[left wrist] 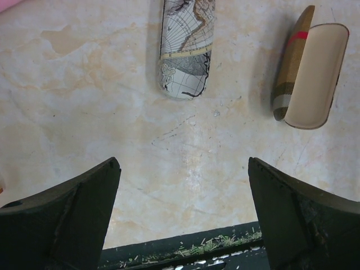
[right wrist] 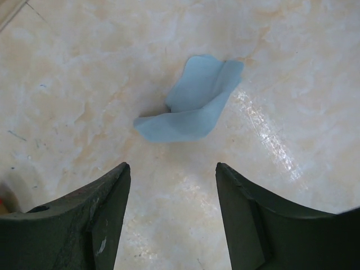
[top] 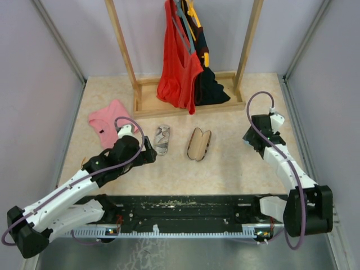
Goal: Organize the sunglasses
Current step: Pick up the glasses cleaning cloth from the center of the board.
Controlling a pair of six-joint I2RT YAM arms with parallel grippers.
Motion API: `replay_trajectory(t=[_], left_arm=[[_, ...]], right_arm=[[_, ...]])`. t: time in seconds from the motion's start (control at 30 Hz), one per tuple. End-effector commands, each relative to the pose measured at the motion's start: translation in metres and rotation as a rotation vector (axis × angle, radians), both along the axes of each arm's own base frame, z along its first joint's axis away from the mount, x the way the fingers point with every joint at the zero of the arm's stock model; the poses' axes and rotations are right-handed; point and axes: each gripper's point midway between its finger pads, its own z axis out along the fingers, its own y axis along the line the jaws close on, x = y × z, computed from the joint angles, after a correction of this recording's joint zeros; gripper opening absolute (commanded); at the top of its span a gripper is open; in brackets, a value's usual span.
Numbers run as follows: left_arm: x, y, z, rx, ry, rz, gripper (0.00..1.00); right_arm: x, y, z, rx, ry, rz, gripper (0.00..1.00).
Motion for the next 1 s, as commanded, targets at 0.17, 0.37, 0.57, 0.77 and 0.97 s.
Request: replay_trajectory(t=[0.17, 0.37, 0.57, 0.77, 0.97], left_arm=[[-0.006, -0.004, -0.008, -0.006, -0.011, -0.072, 1.00], [-0.007, -0.008, -0.009, -0.015, -0.011, -0.096, 1.00], [-0.007, -0.009, -0.010, -0.004, -0.011, -0.110, 1.00], [-0.008, -0.008, -0.013, -0.001, -0.007, -0.117, 1.00], [-0.010, -0.014, -0.015, -0.007, -0.005, -0.156, 0.99]], right_arm=[[0.028, -0.008, -0.026, 0.041, 0.047, -0.003, 0.59], [0.032, -0.015, -0.042, 0.047, 0.074, -0.035, 0.57], [0.037, -0.024, -0.053, 0.053, 0.078, -0.063, 0.55], [0.044, -0.024, -0.056, 0.073, 0.064, -0.058, 0.38], [0.044, -0.025, -0.041, 0.069, 0.013, -0.058, 0.15]])
